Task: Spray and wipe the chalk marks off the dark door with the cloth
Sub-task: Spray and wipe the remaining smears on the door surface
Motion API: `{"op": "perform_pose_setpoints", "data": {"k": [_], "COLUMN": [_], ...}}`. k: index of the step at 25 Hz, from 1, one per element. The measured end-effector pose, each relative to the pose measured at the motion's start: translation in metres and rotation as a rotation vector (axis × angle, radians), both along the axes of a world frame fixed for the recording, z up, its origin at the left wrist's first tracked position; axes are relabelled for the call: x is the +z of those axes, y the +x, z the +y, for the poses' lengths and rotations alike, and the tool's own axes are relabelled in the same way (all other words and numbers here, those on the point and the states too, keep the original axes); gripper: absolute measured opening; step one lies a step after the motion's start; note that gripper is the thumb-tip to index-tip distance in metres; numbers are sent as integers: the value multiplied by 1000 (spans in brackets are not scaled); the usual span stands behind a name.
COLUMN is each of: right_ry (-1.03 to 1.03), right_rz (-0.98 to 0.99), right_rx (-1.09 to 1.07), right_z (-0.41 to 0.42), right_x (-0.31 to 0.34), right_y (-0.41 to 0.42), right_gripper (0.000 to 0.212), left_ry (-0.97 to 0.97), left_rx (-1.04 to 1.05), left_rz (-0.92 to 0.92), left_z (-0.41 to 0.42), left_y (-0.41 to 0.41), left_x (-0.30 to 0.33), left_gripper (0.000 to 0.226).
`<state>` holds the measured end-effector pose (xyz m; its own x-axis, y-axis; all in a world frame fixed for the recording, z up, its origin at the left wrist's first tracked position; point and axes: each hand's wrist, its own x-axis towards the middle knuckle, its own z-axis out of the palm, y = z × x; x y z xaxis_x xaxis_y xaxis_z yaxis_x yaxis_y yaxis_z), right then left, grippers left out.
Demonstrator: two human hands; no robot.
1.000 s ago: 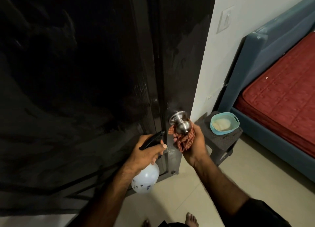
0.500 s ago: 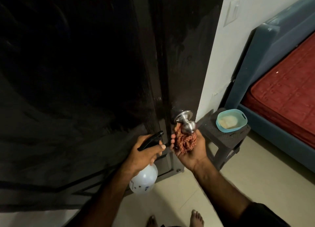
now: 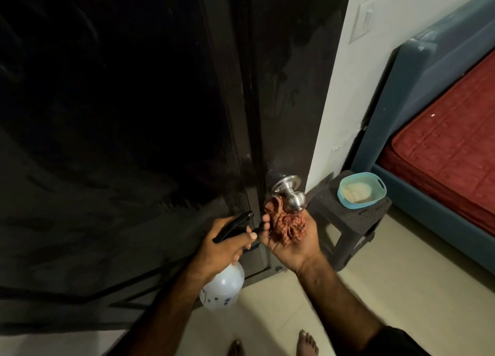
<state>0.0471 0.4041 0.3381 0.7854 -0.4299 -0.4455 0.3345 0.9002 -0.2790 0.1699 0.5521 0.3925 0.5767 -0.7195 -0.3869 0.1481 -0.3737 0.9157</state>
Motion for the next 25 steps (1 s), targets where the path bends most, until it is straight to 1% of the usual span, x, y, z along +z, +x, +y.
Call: {"op": "perform_pose_setpoints", "data": {"k": [3,4,7,8,10,12,13,14,16,17,19,20,21,22,23,24,25], "right_ry": [8,7,29,31,11,-128,-224,-353,-721,-940,-1435,-1712,-1930,-2021,-1964,-1783,-1540], "right_rz": [-21,-26,-40,-27,23,119,176,283,577,649,713,737,750,778,811,834,818], "right_rx": [-209,-202,26,44,-45,-181,-227,-246,-270,-315,-380,-392,-379,-362,-351,-361,-365], "right_z": [-13,-19,-7,-1,1,-12,-21,-27,-27,-23,-17,-16,-19,-20,-19,-15,-8], "right_x": [6,7,3,1,1,1,-1,-3,-3,-1,5,6,6,3,2,1,3], "right_y": [-9,-11,-3,1,3,-10,-19,-26,-35,-39,-48,-53,-55,-57,-57,-57,-56], "right_gripper": [45,45,56,55,51,43,40,38,35,34,32,41,48,52,50,44,35], "left_ry": [1,-3,-21,-22,-14,-23,-28,-30,-20,-9,6,10,13,15,14,10,6], "left_rx": [-6,-6,10,1,-29,-52,-58,-61,-56,-55,-55,-57,-63,-76,-95,-113,-126], "left_rz": [16,12,2,-6,-13,-2,1,1,2,10,33,41,47,50,45,33,17], "left_z": [-1,-2,-7,-10,-16,-20,-22,-22,-23,-23,-26,-28,-29,-32,-35,-37,-40], "left_y": [-1,-1,-1,-2,-4,-5,-5,-4,-5,-6,-9,-11,-13,-15,-18,-20,-23], "left_x": [3,3,5,5,5,6,8,8,7,6,6,6,7,8,10,11,12], "left_gripper": [25,25,26,26,28,28,27,26,25,27,30,31,31,30,29,26,24]}}
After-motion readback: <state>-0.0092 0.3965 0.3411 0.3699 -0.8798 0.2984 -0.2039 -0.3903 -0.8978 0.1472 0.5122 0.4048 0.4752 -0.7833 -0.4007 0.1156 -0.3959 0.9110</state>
